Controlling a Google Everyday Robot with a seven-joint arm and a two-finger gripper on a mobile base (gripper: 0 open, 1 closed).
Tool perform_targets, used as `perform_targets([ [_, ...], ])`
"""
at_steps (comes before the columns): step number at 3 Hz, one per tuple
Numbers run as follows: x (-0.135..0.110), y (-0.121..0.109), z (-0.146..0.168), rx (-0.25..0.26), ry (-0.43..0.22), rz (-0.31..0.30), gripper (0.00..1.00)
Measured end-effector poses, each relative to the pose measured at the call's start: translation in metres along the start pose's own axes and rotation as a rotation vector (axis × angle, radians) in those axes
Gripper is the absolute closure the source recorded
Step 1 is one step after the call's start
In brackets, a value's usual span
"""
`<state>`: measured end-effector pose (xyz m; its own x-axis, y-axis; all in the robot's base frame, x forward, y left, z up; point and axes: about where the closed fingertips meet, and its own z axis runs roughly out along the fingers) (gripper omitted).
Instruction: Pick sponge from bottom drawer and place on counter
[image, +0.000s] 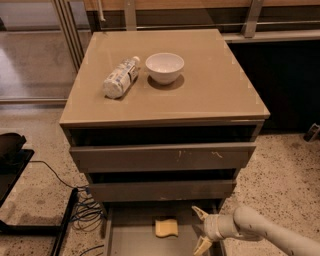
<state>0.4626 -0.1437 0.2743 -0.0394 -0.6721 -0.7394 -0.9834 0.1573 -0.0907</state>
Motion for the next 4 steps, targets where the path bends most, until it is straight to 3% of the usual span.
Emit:
perform_targets([
  [1, 0.006, 0.006, 0.035, -0.054, -0.037, -0.003, 0.0],
  [2, 0.015, -0.003, 0.069, -0.061, -0.065, 0.014, 0.0],
  [4, 0.036, -0.026, 0.118, -0.012, -0.072, 0.081, 0.0],
])
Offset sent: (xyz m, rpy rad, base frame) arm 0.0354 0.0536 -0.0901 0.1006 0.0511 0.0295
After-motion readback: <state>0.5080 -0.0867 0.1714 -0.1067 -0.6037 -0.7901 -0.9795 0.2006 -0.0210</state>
